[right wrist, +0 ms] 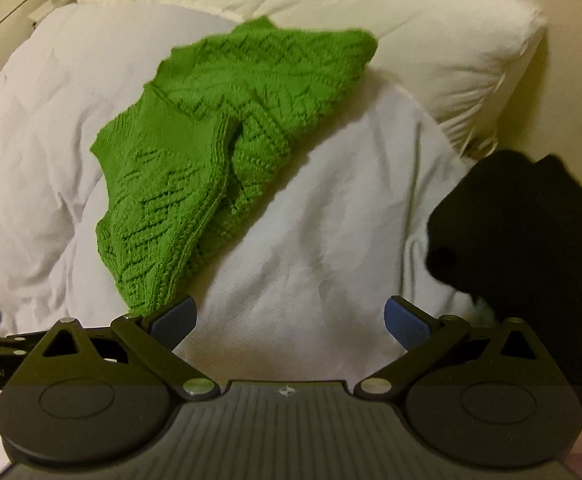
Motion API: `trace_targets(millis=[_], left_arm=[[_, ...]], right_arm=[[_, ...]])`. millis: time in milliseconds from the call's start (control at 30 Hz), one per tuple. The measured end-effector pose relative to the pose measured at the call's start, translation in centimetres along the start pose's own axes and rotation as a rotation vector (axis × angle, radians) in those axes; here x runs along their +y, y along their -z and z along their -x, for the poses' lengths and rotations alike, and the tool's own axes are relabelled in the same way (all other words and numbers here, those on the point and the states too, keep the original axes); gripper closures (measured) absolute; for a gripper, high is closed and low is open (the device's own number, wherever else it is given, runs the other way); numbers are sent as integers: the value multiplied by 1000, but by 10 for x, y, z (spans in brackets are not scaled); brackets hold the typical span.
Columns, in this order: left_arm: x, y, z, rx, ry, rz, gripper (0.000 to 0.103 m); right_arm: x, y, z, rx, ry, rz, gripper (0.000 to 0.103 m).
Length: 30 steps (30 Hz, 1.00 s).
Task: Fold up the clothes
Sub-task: 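Close both grippers on the green vest's edge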
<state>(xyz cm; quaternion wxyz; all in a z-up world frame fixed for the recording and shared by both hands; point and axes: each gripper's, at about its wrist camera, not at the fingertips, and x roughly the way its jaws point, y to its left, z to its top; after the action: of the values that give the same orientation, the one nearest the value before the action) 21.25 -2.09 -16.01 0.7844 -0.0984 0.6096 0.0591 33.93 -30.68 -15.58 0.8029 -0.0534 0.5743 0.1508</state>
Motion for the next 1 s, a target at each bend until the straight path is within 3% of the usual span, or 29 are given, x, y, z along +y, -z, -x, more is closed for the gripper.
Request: trace_targets(millis=[300,500,700,867,900,967,1000], left_arm=[[1,-17,-47,-10,77,84,1],[17,-26,-77,-2,179,262,1],[32,-35,-102,24,306,455,1],[34,-47,-109,-3,345,495,1],[33,-49,-109,-13,347,494,7],[31,-52,-103,-56,354,462,20],[30,-52,-100,-68,354,444,21]], right_arm=[[-24,-46,-42,-14,-22,-25,2],[-48,-87,-66,-63,-119,-110,13],[-69,-122,-88,-138,-221,-240,16],[-75,-139,-113,-128,-258,-321,17],[-75,-141,-118,-118,-264,-332,21],[-71,-145,-123,-110,-285,-321,48],[-66,-146,-123,-116,-293,-296,60]])
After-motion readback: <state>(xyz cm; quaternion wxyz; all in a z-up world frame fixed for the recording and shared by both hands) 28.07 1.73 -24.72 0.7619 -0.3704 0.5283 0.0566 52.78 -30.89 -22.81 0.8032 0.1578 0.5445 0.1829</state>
